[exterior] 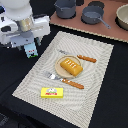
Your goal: Place the bread, butter, and milk from the table onto the serving area.
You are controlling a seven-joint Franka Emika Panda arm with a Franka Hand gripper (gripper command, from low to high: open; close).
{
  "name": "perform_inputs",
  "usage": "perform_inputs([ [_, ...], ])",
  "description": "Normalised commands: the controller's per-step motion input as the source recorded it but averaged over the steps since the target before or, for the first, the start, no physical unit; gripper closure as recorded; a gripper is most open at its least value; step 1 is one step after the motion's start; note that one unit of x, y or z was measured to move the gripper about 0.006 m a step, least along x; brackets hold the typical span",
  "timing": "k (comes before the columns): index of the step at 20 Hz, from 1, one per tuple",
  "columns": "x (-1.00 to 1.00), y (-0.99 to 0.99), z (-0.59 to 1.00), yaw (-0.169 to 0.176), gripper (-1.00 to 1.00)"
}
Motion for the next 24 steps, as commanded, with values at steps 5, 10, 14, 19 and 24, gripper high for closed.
perform_inputs([
  [5, -0.13, 0.23, -0.19, -0.036, 1.0],
  [10, -0.14, 0.27, -0.03, 0.0, 1.0],
  [14, 0.54, 0.57, 0.91, 0.0, 1.0],
  [19, 0.86, 0.57, 1.0, 0.0, 1.0],
  [24, 0.81, 0.4, 0.81, 0.0, 1.0],
])
